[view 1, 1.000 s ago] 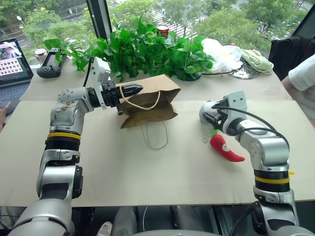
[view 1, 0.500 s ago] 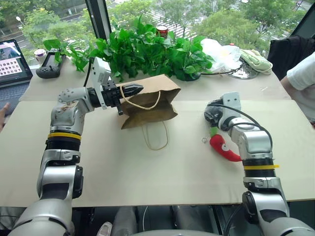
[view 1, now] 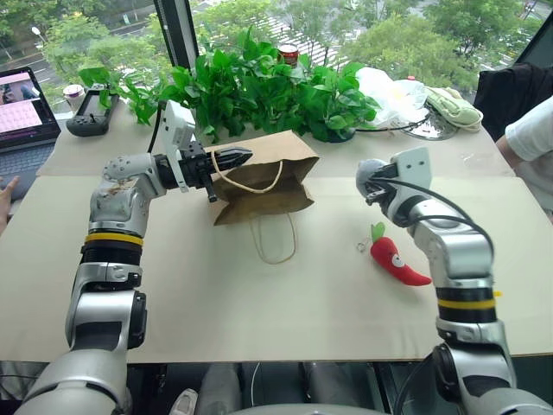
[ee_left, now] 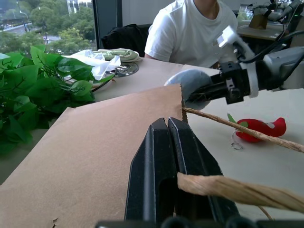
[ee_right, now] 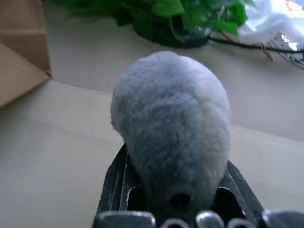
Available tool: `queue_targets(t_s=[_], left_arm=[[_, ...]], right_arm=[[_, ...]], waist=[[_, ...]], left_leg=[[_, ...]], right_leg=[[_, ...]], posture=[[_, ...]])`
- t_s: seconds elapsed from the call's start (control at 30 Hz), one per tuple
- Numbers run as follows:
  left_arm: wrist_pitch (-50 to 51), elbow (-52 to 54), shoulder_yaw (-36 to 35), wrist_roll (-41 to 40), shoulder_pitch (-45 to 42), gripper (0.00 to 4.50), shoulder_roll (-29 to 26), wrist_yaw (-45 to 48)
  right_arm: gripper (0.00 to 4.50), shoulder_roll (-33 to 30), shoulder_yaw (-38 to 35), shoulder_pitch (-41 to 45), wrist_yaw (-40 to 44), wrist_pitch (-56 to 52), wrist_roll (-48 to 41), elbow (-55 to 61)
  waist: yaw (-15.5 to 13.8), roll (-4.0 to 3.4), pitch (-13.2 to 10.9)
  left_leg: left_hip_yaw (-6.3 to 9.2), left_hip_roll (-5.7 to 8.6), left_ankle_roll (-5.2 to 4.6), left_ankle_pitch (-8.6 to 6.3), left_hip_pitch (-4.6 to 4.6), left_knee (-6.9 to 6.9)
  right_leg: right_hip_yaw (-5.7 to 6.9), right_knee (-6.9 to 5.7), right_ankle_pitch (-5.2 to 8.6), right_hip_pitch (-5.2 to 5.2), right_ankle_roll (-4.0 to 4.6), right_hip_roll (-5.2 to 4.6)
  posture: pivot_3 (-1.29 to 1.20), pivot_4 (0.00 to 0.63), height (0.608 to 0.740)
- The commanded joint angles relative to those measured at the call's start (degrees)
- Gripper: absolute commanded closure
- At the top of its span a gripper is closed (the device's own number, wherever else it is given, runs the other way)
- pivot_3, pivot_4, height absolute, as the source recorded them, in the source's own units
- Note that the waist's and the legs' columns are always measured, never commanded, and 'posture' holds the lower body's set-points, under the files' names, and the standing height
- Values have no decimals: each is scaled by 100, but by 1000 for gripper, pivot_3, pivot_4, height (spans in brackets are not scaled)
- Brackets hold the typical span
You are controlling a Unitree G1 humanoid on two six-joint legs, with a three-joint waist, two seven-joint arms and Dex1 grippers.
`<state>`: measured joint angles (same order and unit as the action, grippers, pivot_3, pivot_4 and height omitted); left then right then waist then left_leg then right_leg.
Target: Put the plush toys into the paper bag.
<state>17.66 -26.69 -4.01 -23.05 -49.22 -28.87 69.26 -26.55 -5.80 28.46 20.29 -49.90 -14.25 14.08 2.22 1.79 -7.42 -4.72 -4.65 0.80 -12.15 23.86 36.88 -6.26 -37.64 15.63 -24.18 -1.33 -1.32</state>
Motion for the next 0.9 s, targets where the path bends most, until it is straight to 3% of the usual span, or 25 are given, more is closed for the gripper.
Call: queue_targets(t_s=[0.03, 0.23, 0.37, 0.5, 0.63, 0.9], left_arm=[[105, 175, -202, -226, -176, 4500, -14, -59], [241, 161, -215, -329, -219, 4500, 14, -104], [287, 155, -192, -336, -261, 4500, 51, -98], [338, 179, -177, -348, -281, 4500, 90, -75], [382, 226, -171, -347, -279, 4500, 123, -60], [449, 324, -163, -368, -228, 4500, 184, -67]], right_arm=[[3356, -286, -533, -201, 534, -1154, -1072, 1493], [3356, -501, -893, -365, 1014, -2345, -2524, 2643], [3356, -180, -283, -181, 783, -2491, -2759, 2867], [3356, 599, 493, 231, 82, -2377, -2331, 2317], [3356, 1355, 817, 767, -800, -1976, -1544, 1206], [3356, 1938, 1091, 1472, -1291, -1064, -631, -446]], waist=[[-15, 0, 0], [-52, 0, 0], [-33, 0, 0], [5, 0, 0], [18, 0, 0], [13, 0, 0]], left_leg=[[0, 0, -1, 0, 0, 0], [1, 0, 0, 0, -5, 4], [2, 0, -1, 0, -8, 4], [6, 0, -1, 1, -7, 5], [6, 1, 1, 2, -3, 8], [7, 0, 0, 2, 10, 3]], right_leg=[[1, 0, 0, 2, 0, 0], [3, 5, 0, 6, 0, 0], [2, 1, 1, 5, 0, 2], [1, -2, 1, 3, 0, 4], [2, -2, 0, 0, 1, 2], [12, -3, 0, -6, 1, -2]], posture=[[0, 150, 717], [0, 150, 717], [0, 150, 717], [0, 150, 717], [0, 150, 717], [0, 150, 717]])
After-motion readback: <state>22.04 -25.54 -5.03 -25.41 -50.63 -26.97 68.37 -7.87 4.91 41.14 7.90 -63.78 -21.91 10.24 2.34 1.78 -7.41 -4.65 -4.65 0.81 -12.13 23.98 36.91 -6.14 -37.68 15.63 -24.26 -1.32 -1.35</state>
